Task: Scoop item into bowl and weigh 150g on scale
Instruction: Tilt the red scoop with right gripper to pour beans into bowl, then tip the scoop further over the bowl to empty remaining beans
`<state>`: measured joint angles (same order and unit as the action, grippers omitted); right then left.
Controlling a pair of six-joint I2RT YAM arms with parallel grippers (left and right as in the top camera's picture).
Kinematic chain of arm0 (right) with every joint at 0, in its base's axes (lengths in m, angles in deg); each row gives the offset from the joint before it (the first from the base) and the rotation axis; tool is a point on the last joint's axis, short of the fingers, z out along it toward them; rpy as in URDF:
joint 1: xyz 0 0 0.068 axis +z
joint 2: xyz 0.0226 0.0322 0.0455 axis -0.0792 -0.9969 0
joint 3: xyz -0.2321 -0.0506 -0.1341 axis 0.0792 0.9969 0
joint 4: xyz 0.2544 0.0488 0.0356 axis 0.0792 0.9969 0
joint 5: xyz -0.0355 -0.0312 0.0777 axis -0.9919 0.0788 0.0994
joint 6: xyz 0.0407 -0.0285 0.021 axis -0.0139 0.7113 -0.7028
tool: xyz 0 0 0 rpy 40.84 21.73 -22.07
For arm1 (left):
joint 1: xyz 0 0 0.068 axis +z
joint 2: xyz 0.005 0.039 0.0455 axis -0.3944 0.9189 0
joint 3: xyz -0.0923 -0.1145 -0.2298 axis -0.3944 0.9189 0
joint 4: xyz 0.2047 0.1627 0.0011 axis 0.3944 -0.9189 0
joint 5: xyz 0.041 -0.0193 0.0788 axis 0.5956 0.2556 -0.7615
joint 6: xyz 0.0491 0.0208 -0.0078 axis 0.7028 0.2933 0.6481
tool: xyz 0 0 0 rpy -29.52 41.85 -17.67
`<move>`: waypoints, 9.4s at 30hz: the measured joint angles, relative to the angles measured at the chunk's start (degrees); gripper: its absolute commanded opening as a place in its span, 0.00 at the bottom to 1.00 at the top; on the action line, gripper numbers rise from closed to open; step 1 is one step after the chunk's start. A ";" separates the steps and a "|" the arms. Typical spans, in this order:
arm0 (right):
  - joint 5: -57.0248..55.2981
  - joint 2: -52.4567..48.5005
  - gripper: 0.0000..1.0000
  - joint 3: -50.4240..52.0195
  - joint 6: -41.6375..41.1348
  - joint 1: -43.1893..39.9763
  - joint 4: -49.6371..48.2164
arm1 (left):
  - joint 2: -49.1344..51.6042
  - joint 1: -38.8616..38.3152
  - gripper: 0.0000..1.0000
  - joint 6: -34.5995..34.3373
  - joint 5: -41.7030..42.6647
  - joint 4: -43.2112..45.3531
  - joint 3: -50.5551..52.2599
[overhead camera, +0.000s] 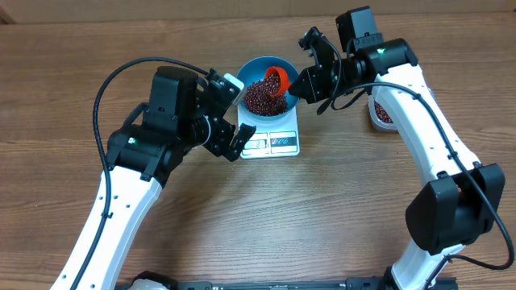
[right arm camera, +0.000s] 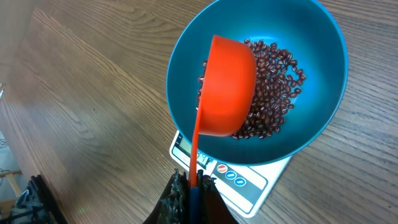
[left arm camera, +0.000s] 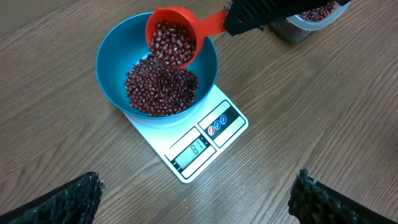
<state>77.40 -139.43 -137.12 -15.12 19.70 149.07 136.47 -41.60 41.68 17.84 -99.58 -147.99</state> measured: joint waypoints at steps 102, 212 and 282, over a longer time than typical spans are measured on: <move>-11.30 0.00 0.04 -0.09 7.78 3.21 -1.46 | 0.02 0.00 0.99 -0.02 0.00 0.00 0.00; -23.80 0.00 0.04 -0.31 12.22 9.11 -1.64 | 0.02 0.00 1.00 0.00 0.00 0.00 0.00; -25.09 0.44 0.03 -0.74 11.85 10.49 -1.84 | 0.02 0.00 1.00 -0.02 0.00 0.00 0.00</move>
<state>52.31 -138.99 -137.87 -3.27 30.19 147.24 136.49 -41.60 41.66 17.84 -99.58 -147.99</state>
